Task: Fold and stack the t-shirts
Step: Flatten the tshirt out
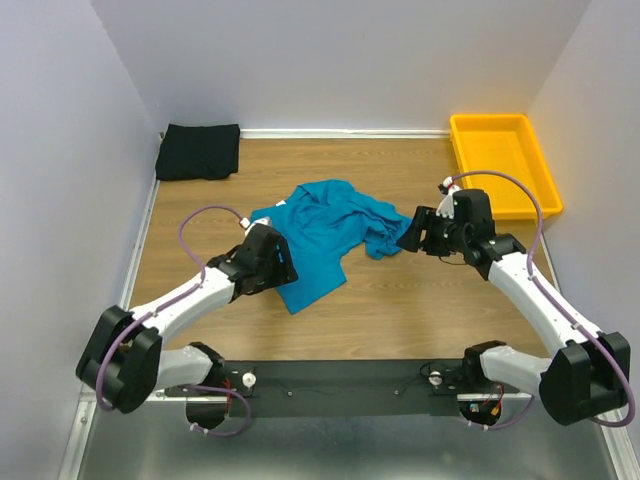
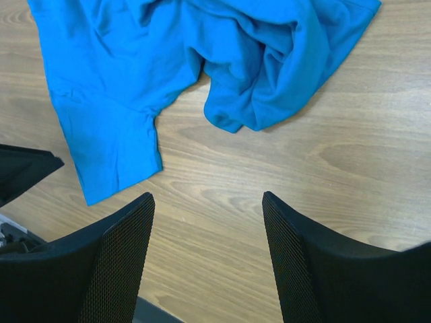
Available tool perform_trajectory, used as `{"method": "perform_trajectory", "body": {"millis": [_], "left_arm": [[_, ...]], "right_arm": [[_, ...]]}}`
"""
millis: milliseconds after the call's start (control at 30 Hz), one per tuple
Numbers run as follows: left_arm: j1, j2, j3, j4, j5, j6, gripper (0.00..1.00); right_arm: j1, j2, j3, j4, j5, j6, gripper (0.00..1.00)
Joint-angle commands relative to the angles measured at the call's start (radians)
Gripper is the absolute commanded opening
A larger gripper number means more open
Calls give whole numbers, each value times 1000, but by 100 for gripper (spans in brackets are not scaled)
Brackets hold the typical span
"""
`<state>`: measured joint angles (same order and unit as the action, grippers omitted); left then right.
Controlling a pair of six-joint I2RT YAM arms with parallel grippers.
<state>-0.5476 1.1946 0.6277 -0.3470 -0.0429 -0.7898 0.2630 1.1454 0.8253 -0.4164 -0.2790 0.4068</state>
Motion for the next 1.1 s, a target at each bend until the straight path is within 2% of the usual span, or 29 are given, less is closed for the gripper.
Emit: {"method": "perform_trajectory", "body": {"millis": [0,267,567,600,733,767,900,1067], "left_arm": [[-63,68,46,-55,-156,-98,74],[-106,223,109,-106,-242,-118,67],[-166,353,138,-113,-232,-109,53],[-167,361,141,-110,-230,-98,49],[-170,376,145,-116,-239,-68,19],[-169,367,147,-121,-250,-66,2],[-166,311,191,-168,-291,-37,0],[-91,183,257,-227,-331,38,0]], "right_arm": [[7,-27,-35,-36,-15,-28,73],[8,-18,-43,-38,-23,-45,73],[8,37,-48,-33,23,-33,73],[8,46,-48,-32,27,-31,73],[10,102,-55,-3,21,-19,73],[12,118,-58,10,23,-14,73],[15,209,-54,80,17,16,73],[13,338,-26,181,-2,61,72]]}}
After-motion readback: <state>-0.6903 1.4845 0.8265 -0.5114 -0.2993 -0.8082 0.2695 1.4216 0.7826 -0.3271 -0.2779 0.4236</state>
